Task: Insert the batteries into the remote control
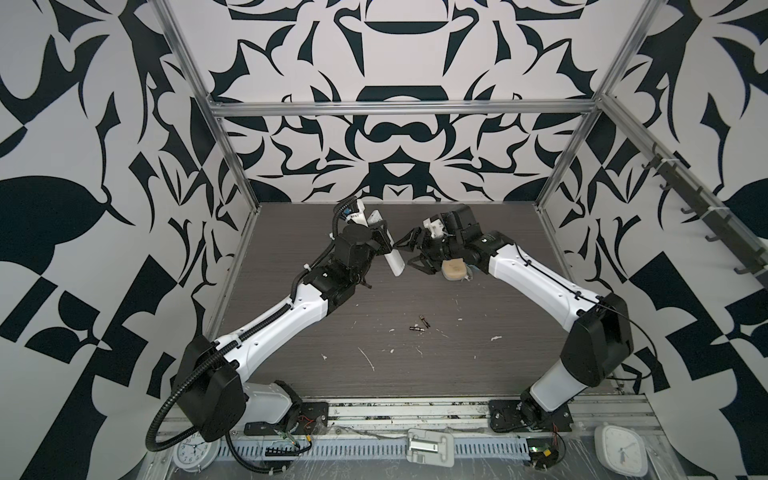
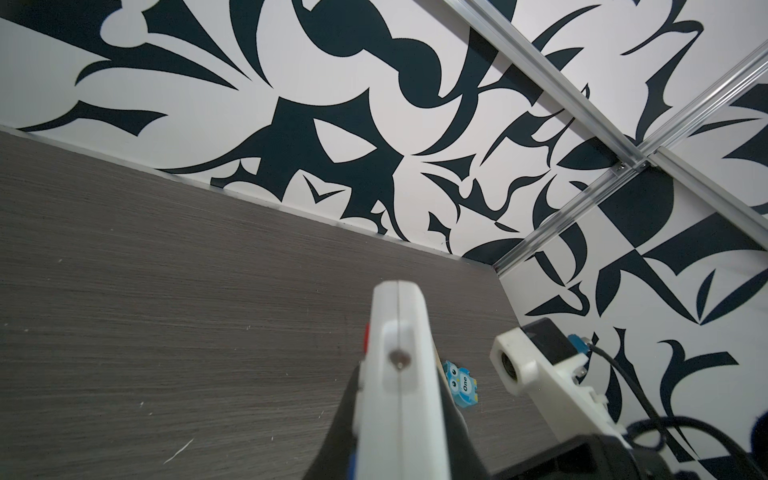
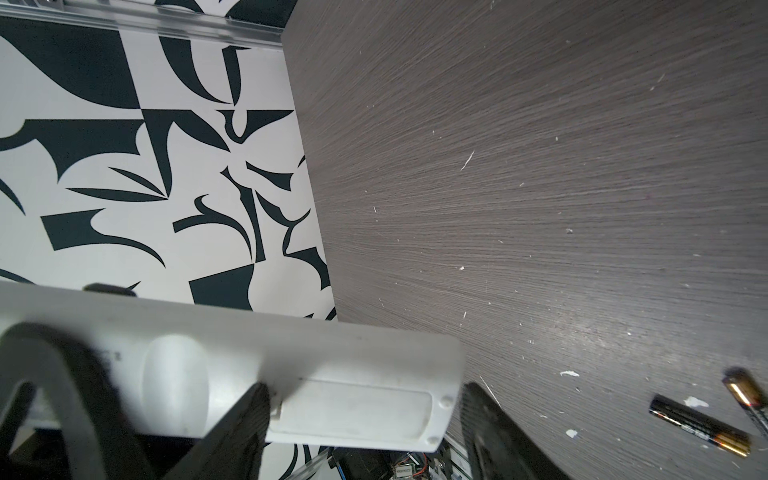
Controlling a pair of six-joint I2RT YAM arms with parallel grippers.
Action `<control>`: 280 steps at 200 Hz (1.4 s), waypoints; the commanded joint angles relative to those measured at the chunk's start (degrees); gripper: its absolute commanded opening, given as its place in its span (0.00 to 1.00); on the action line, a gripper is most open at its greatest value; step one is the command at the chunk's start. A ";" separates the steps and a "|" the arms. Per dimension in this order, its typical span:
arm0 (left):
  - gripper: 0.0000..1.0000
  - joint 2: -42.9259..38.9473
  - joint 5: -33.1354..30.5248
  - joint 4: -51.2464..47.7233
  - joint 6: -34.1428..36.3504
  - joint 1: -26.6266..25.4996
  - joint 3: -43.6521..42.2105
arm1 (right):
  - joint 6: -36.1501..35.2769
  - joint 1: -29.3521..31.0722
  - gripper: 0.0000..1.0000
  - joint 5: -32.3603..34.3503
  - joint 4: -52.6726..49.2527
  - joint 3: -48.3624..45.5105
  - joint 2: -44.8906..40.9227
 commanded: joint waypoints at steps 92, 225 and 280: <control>0.00 -3.22 -3.08 4.42 3.46 0.02 2.86 | -6.40 0.29 0.72 2.93 -11.31 3.53 1.73; 0.00 -3.54 -2.96 2.77 4.13 0.07 2.95 | 2.56 -0.76 0.93 -1.96 -6.97 11.53 0.77; 0.00 -2.83 -1.84 3.87 3.09 0.06 3.59 | 5.79 -0.73 0.94 -3.08 -2.59 9.71 1.65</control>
